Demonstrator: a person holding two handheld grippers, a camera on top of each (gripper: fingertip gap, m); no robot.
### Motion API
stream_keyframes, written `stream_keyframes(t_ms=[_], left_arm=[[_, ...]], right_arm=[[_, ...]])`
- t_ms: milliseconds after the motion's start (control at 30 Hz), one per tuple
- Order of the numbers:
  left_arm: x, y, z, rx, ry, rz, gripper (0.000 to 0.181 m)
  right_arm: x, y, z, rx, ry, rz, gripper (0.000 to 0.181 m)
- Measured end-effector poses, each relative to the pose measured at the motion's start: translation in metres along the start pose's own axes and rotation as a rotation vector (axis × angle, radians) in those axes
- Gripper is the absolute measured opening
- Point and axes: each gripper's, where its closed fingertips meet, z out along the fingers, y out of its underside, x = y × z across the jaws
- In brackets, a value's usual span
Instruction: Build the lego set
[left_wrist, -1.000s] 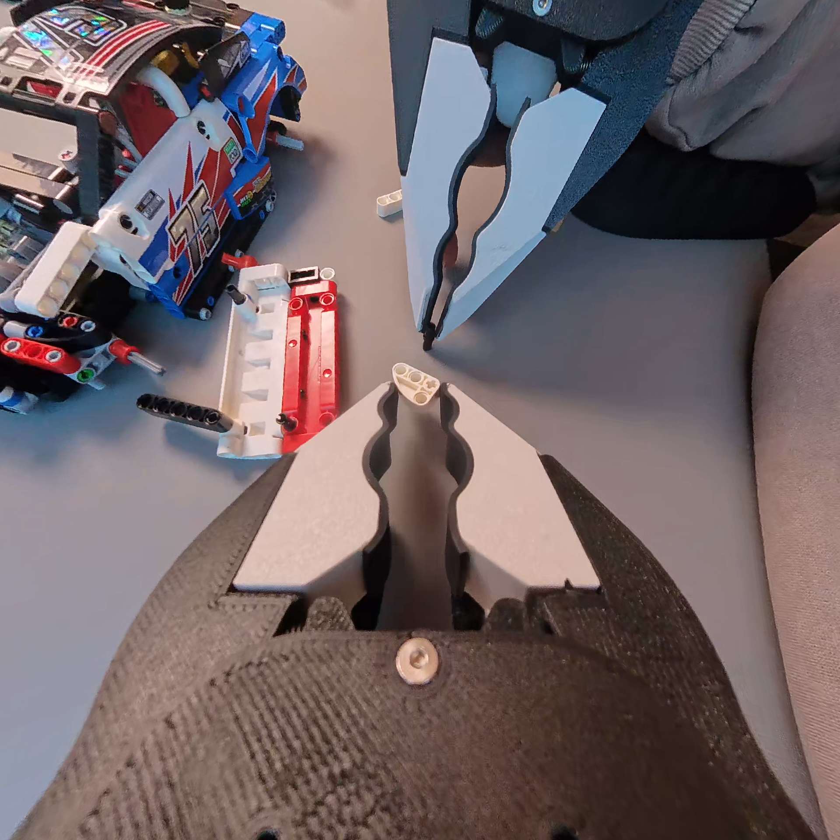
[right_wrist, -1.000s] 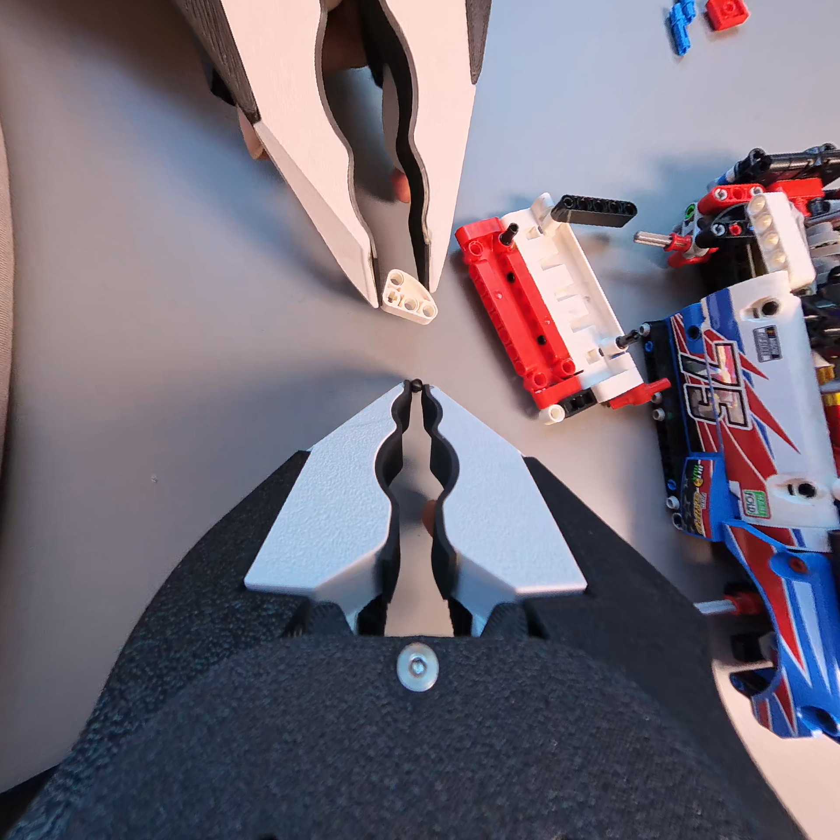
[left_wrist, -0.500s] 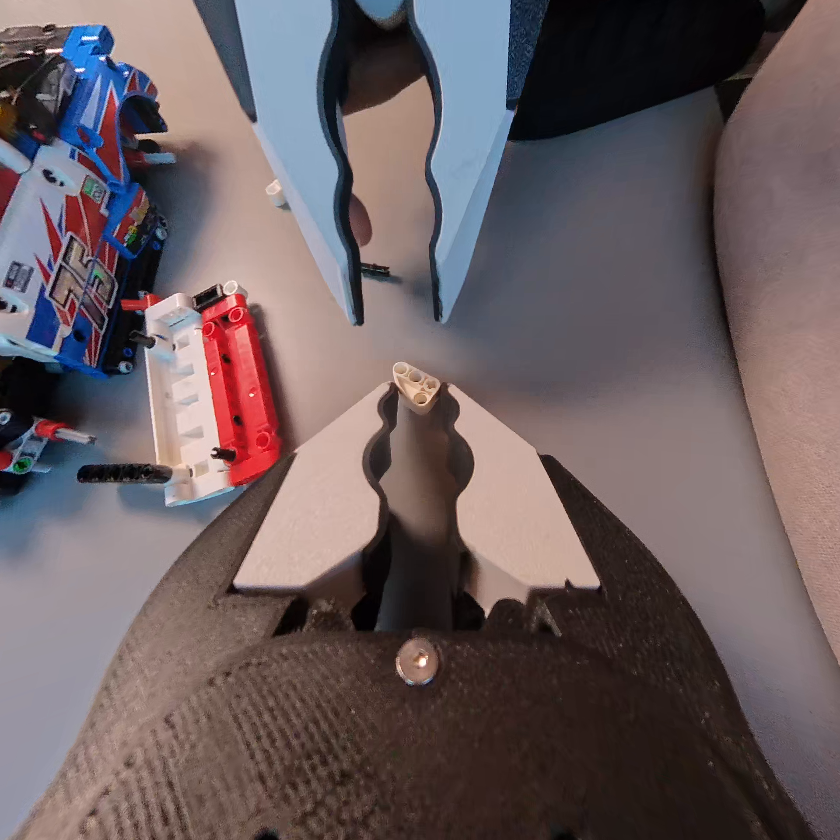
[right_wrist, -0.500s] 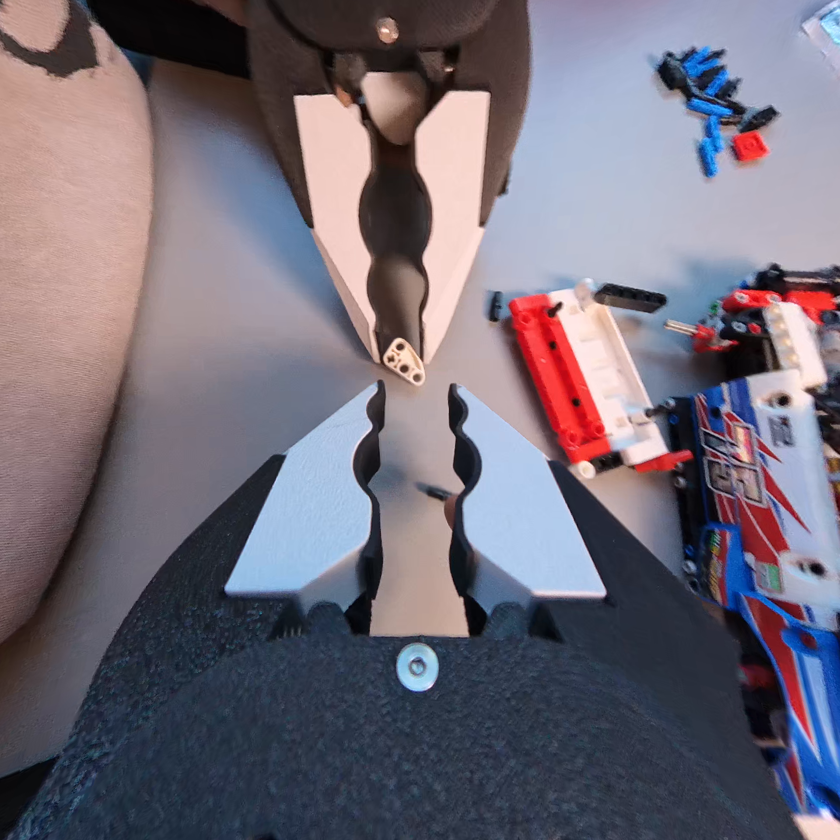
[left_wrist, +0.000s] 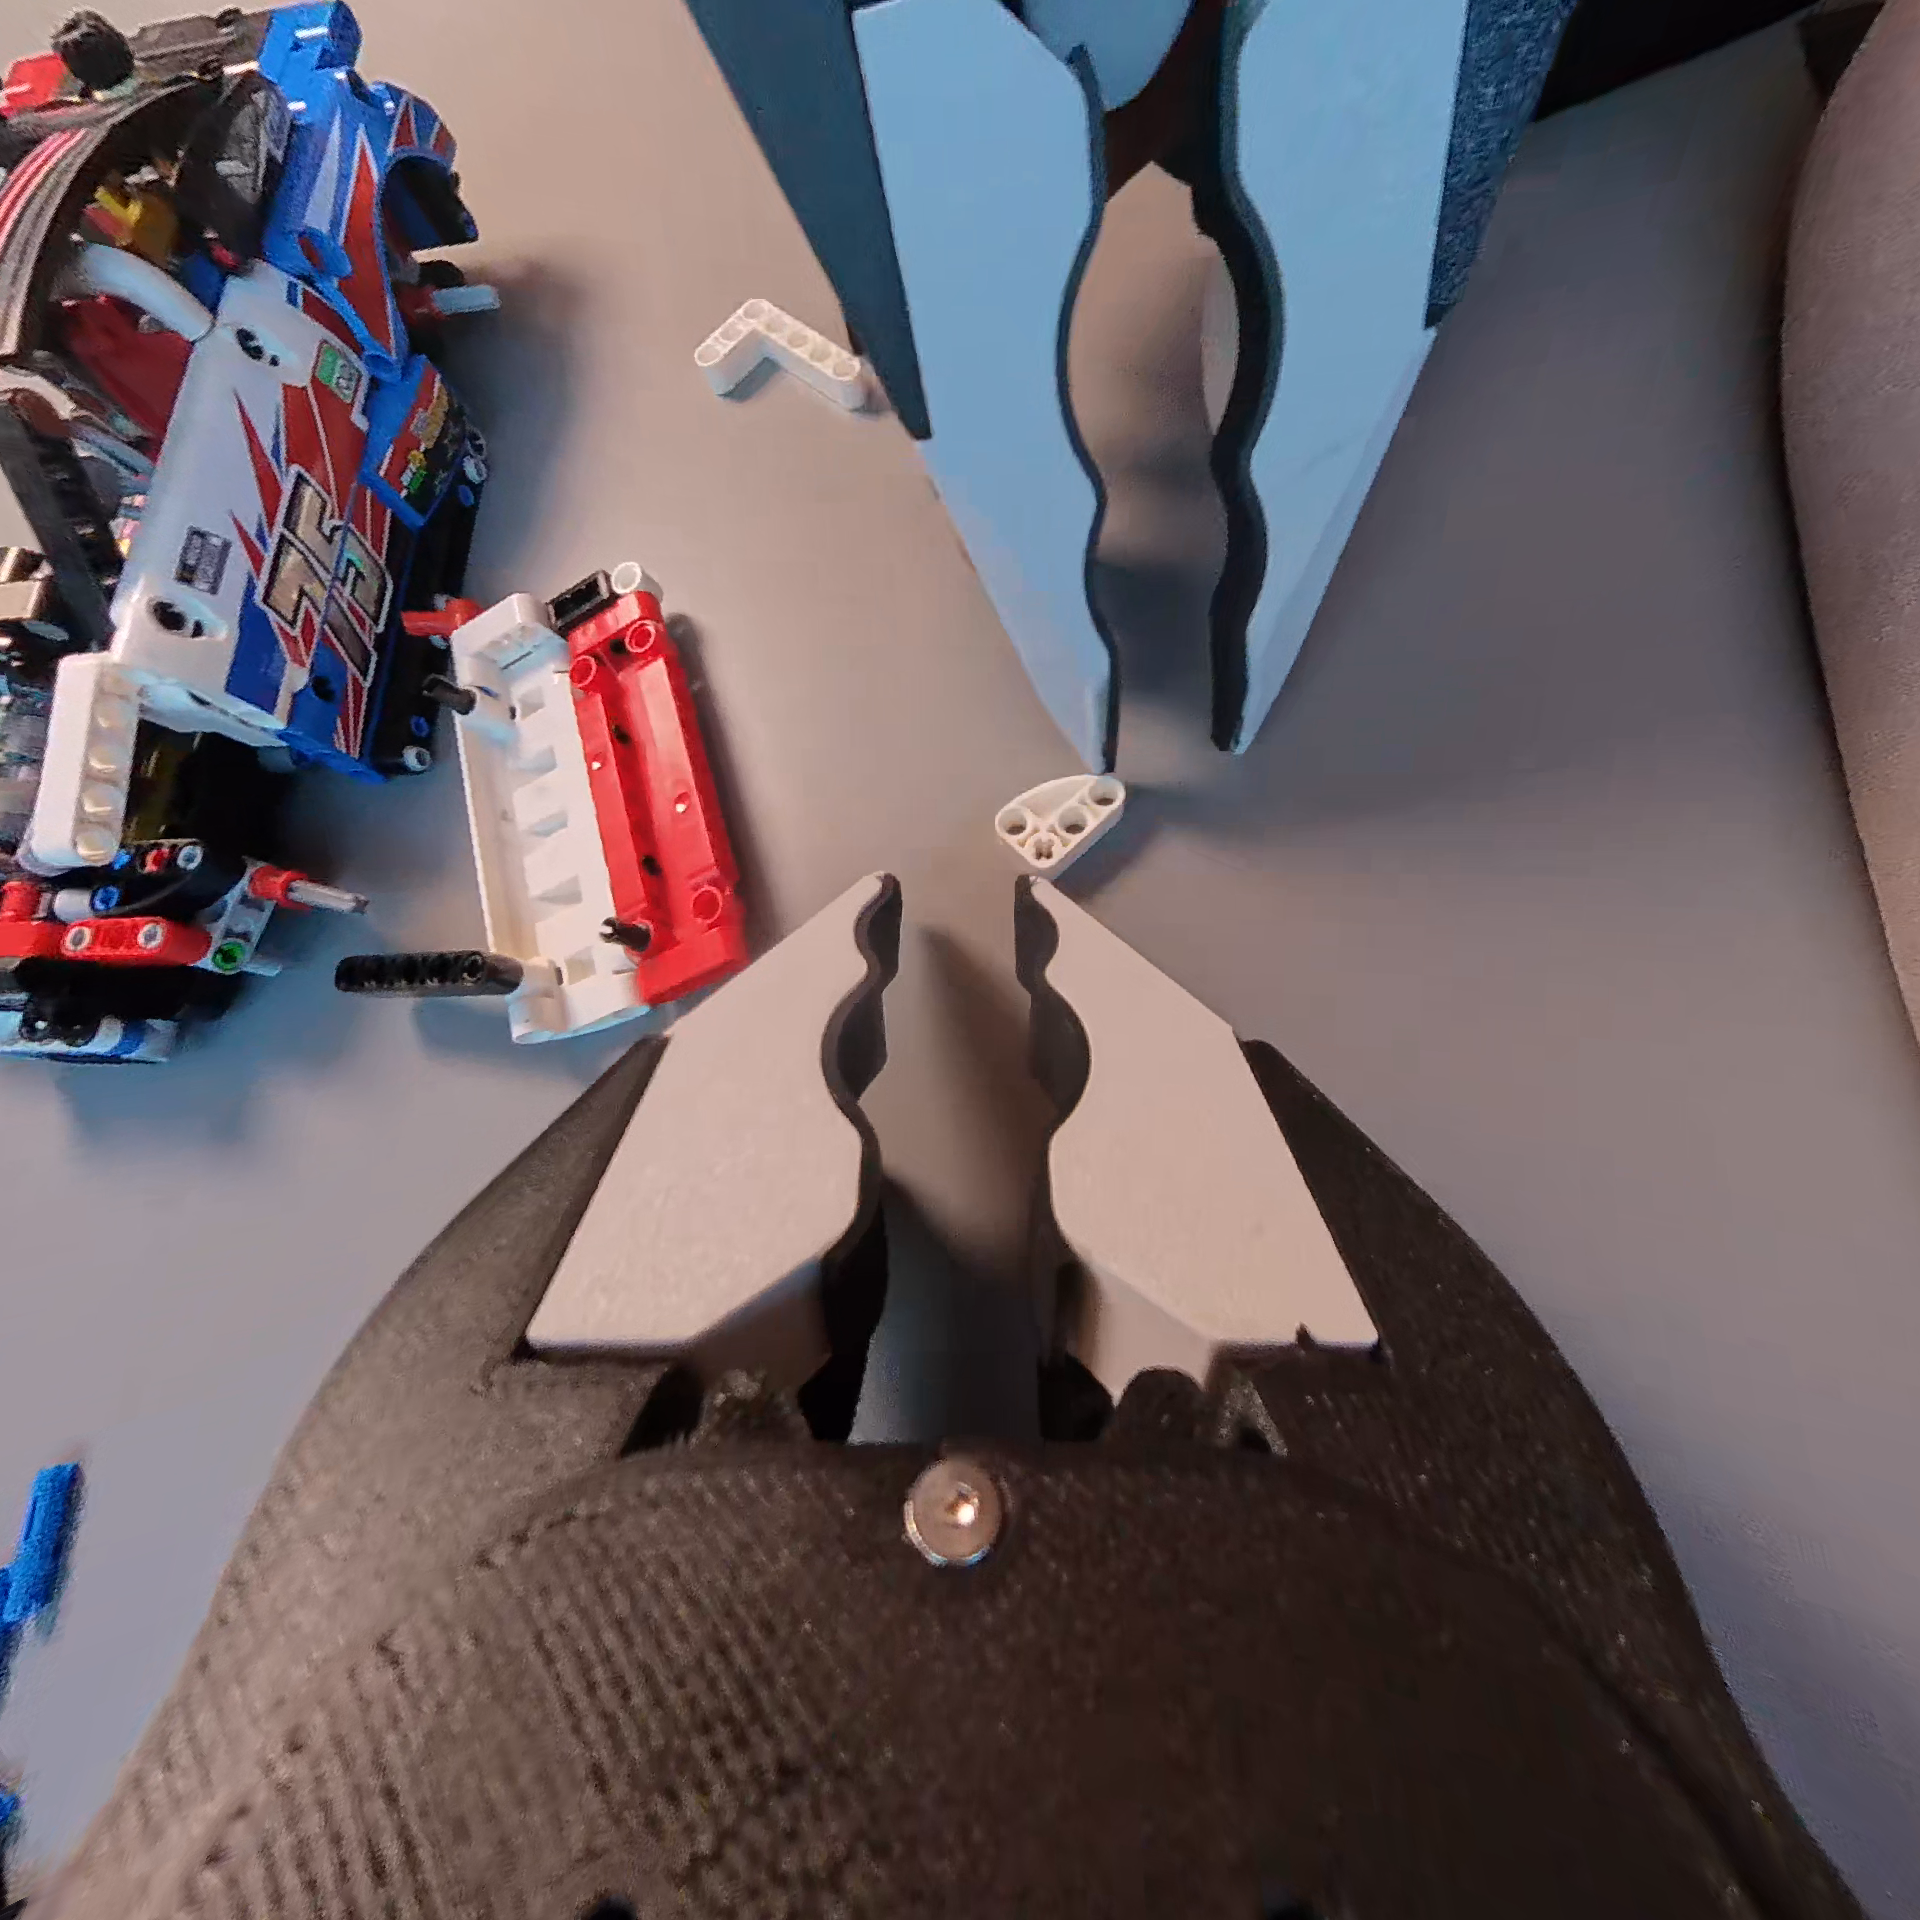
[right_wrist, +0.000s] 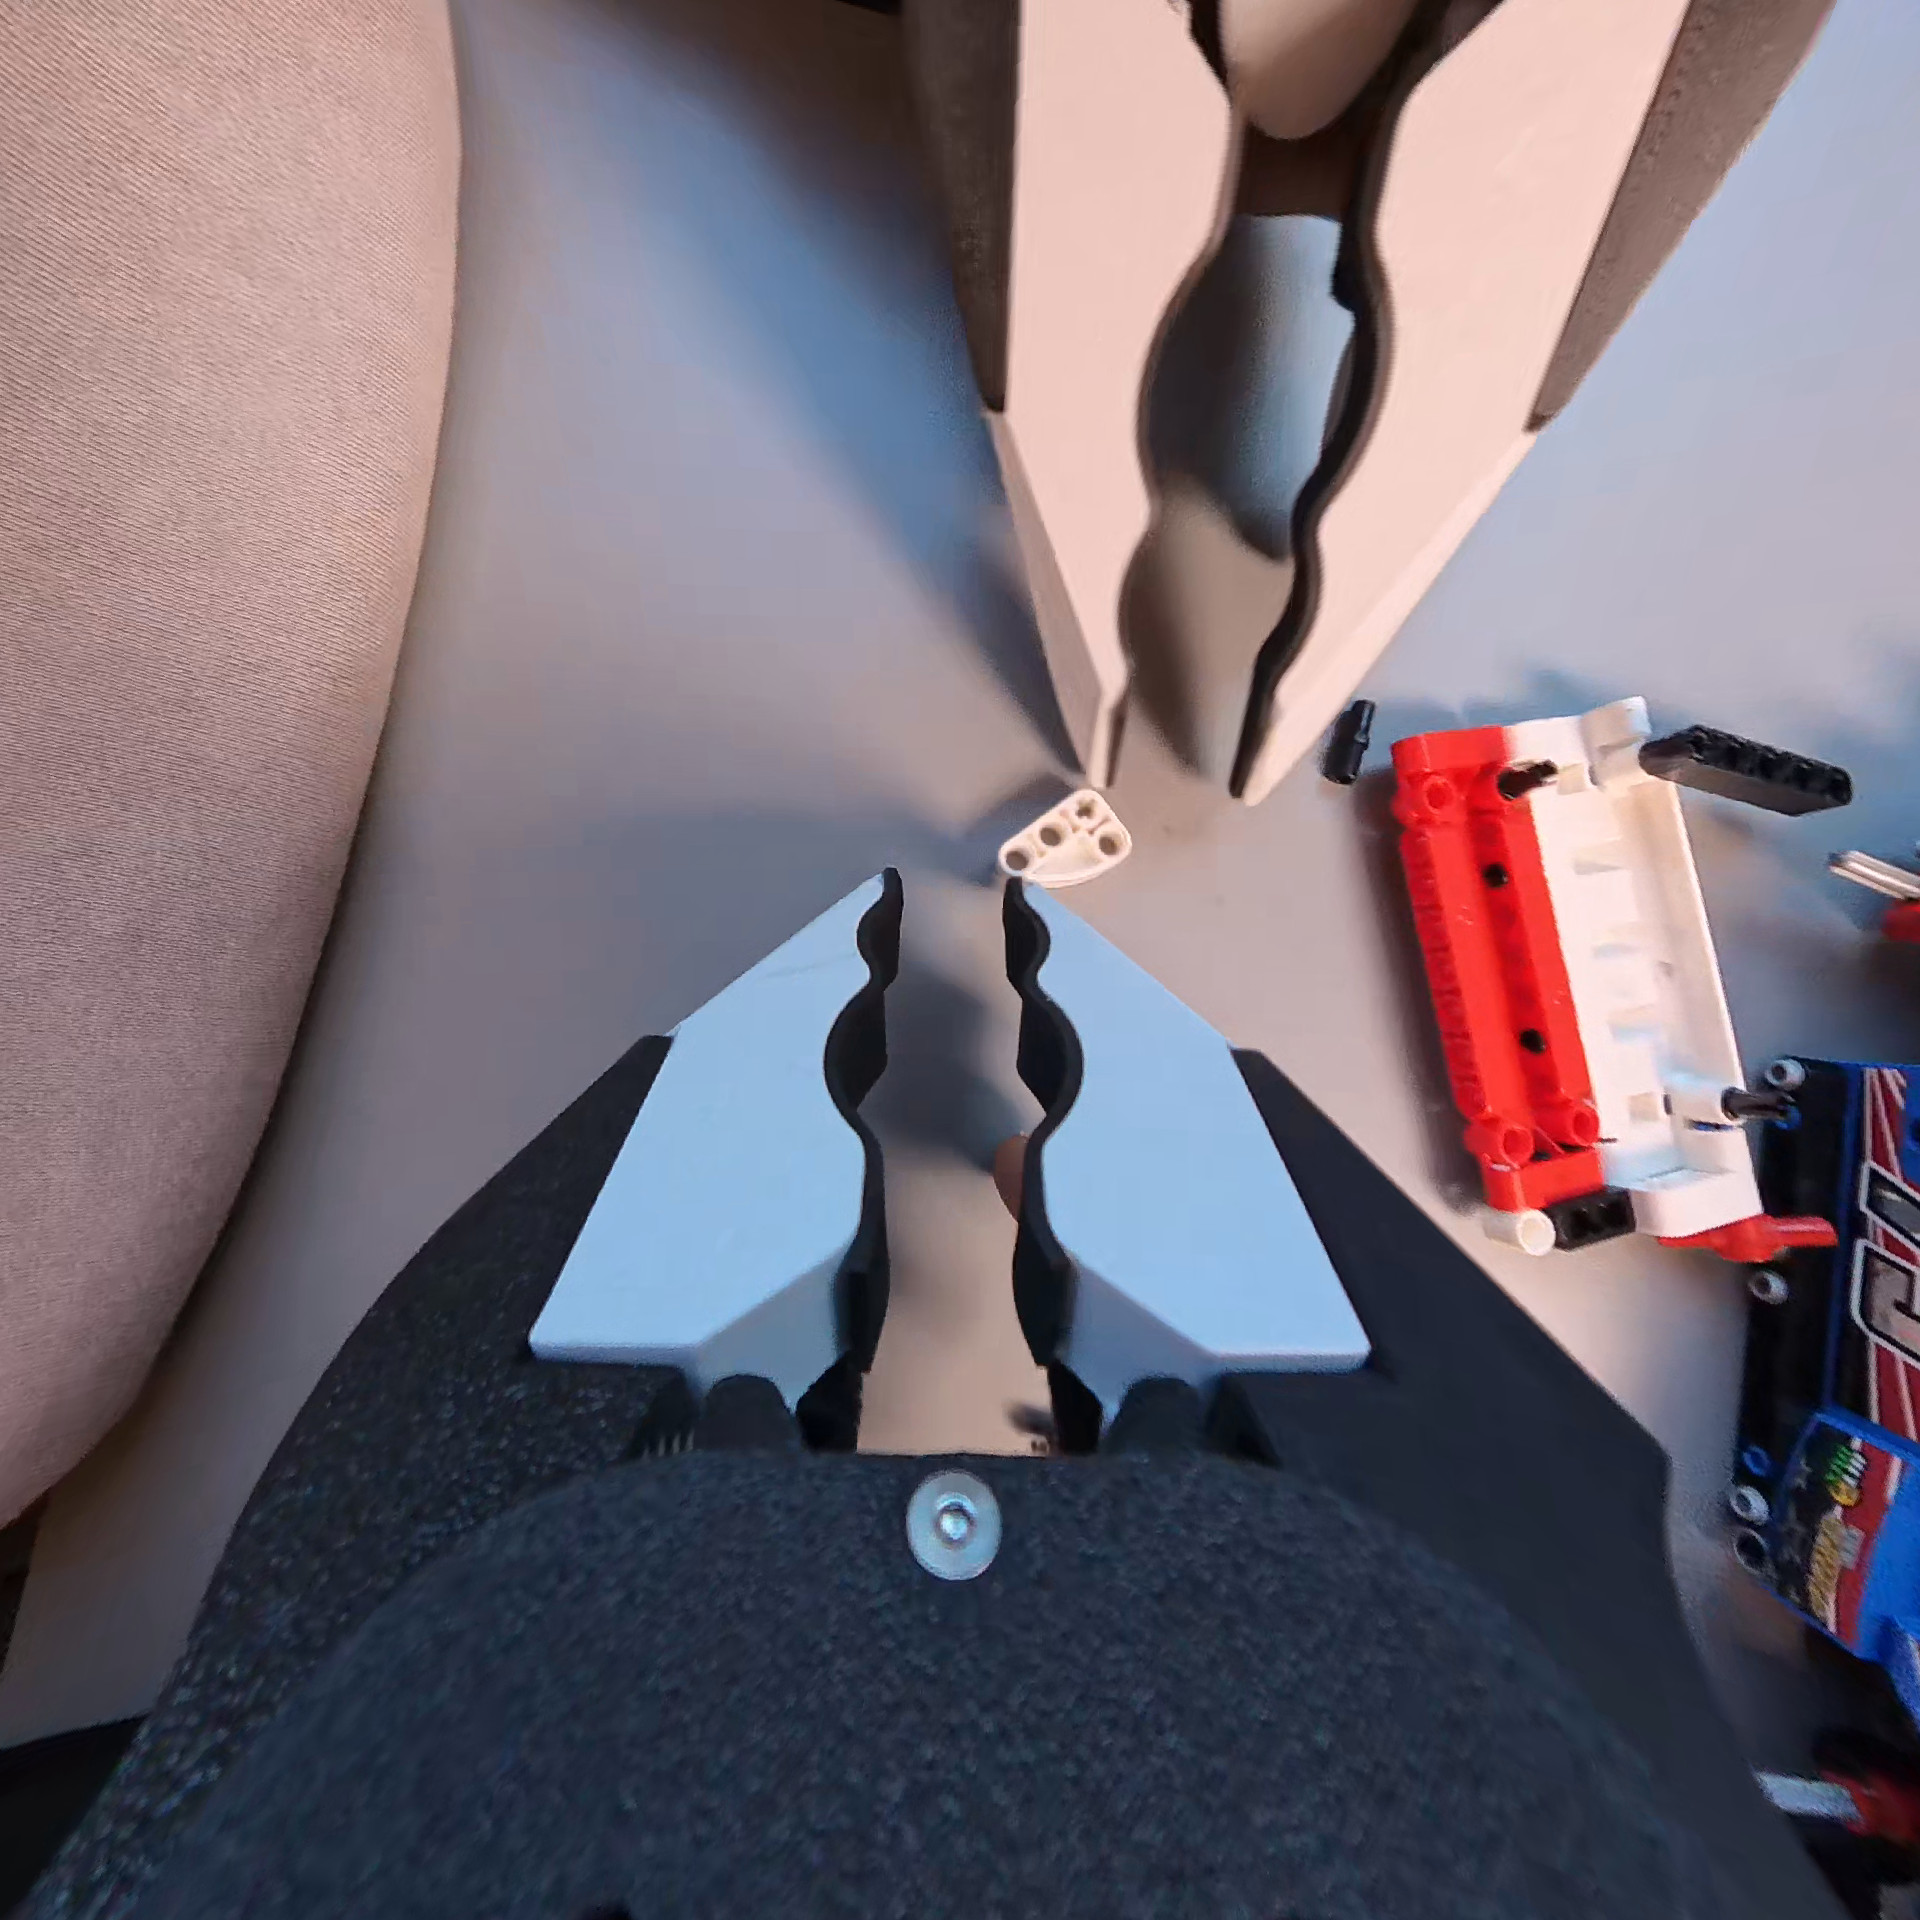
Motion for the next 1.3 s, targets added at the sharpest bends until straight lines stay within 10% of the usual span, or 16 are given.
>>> stream_keyframes(t_ms=[33,1000,1300], left_arm=[[-0.003,0.0,-0.001,-0.003,-0.015,-0.01,0.019],[0.001,-0.009,-0.02,0.073,0.04,-0.037,0.021],[0.019,-0.049,-0.039,0.301,0.078,0.053,0.012]], right_arm=[[-0.002,-0.002,0.001,0.009,-0.005,-0.005,0.017],[0.02,-0.008,0.007,-0.007,0.211,0.246,0.013],[0.014,-0.06,-0.05,0.62,-0.472,0.775,0.009]])
